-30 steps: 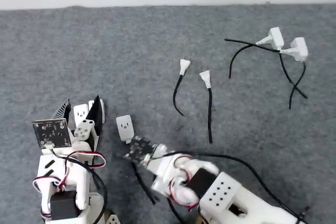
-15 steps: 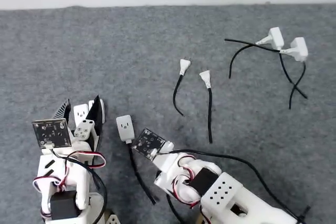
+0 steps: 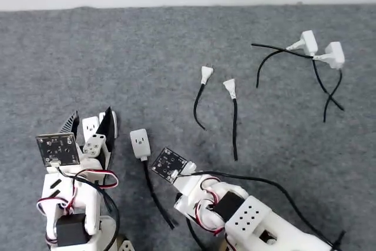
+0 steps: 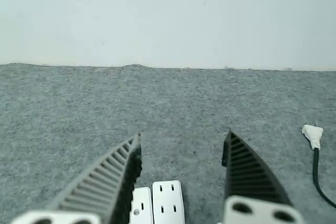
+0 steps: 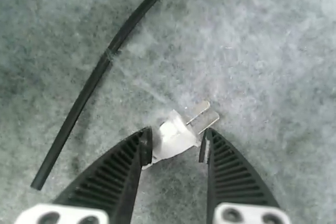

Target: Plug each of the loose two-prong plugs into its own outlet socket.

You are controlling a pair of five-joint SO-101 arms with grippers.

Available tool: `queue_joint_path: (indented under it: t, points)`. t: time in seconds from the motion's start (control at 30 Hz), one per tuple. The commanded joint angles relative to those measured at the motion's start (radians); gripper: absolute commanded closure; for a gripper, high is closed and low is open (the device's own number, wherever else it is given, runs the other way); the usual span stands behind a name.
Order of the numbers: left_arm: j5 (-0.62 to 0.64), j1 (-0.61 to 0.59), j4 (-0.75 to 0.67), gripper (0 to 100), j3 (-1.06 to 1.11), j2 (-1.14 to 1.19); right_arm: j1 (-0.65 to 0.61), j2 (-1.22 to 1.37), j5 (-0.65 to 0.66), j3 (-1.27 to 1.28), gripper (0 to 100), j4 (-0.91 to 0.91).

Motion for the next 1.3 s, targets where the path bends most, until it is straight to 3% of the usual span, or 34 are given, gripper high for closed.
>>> queue_joint_path:
  t: [0.0,0.4,0.57,0.8,1.13,1.27]
  points:
    - [0.014,-0.002,-0.029,75,0.002,-0.018,0.010,-0.004,0.035,0.000,86.1,-0.018]
    - [0.015,-0.002,-0.028,75,0.002,-0.018,0.008,0.302,0.046,-0.129,99.7,-0.054]
    - [0.015,-0.002,-0.028,75,0.002,-0.018,0.008,0.395,0.089,-0.196,99.1,-0.021]
    - [0.015,0.000,-0.026,75,0.002,-0.018,0.031,0.337,0.141,-0.207,99.1,0.001]
    - [-0.112,0.206,0.028,75,0.005,-0.018,0.102,0.107,0.221,-0.580,99.1,0.398]
    - [-0.143,0.236,0.057,75,-0.015,-0.018,0.101,0.077,0.219,-0.700,99.1,0.464]
